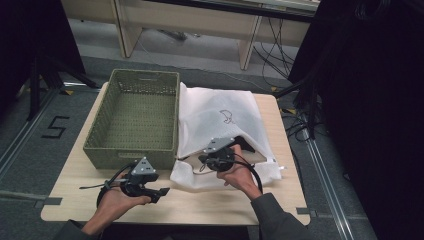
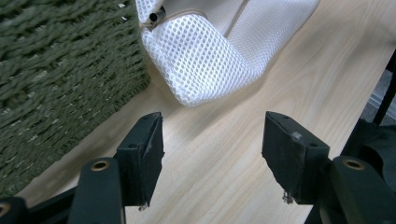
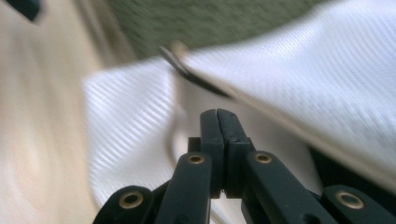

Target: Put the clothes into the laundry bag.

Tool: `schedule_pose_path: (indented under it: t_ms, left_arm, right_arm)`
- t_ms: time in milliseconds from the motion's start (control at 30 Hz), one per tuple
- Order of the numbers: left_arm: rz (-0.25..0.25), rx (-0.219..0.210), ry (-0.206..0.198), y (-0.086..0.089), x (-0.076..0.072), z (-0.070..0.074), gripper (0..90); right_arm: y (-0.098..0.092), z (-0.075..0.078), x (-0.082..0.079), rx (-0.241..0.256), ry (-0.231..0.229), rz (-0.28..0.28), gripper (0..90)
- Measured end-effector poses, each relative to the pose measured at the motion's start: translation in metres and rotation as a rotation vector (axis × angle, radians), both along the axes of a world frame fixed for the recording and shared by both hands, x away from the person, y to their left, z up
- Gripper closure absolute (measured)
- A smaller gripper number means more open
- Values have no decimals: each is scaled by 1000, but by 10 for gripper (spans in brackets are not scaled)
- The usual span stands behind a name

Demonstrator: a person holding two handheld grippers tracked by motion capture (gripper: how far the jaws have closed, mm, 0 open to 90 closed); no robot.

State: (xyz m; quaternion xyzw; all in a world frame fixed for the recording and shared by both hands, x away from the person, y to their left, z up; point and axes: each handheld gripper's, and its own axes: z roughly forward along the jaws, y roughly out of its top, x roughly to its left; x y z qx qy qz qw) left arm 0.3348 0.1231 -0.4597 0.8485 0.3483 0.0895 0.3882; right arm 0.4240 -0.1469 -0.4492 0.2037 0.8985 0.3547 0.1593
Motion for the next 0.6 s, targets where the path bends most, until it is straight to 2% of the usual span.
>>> schedule_pose_path:
  t_ms: [33,67,100,167,200,400,433,533,567,600]
  left_arm:
    - [12,-6,9,-1,-1,-1,383]
    - [1,0,4,-2,0,0,383]
    - [-3,-2,6,-2,0,0,383]
    - [-3,-1,4,-3,0,-1,382]
    - [2,-3,9,-3,0,-1,381]
    - [9,-4,18,-1,0,-1,376]
    - [0,2,12,0,0,-1,374]
    - [-1,3,14,0,1,-1,372]
    - [7,-4,24,-1,0,-2,370]
    - [5,4,18,-1,0,-1,369]
  right_arm:
    - [-5,-1,2,15,15,-17,890]
    - [-8,-1,4,43,24,-25,847]
    - [-8,0,4,74,45,-8,822]
    - [1,2,3,100,17,35,799]
    - [7,3,3,99,2,65,789]
    - [41,-5,3,77,5,112,744]
    - [45,-7,4,65,-8,134,728]
    - [55,-13,5,41,7,145,695]
    - [57,-15,4,36,27,134,696]
    - [59,-17,6,26,2,156,714]
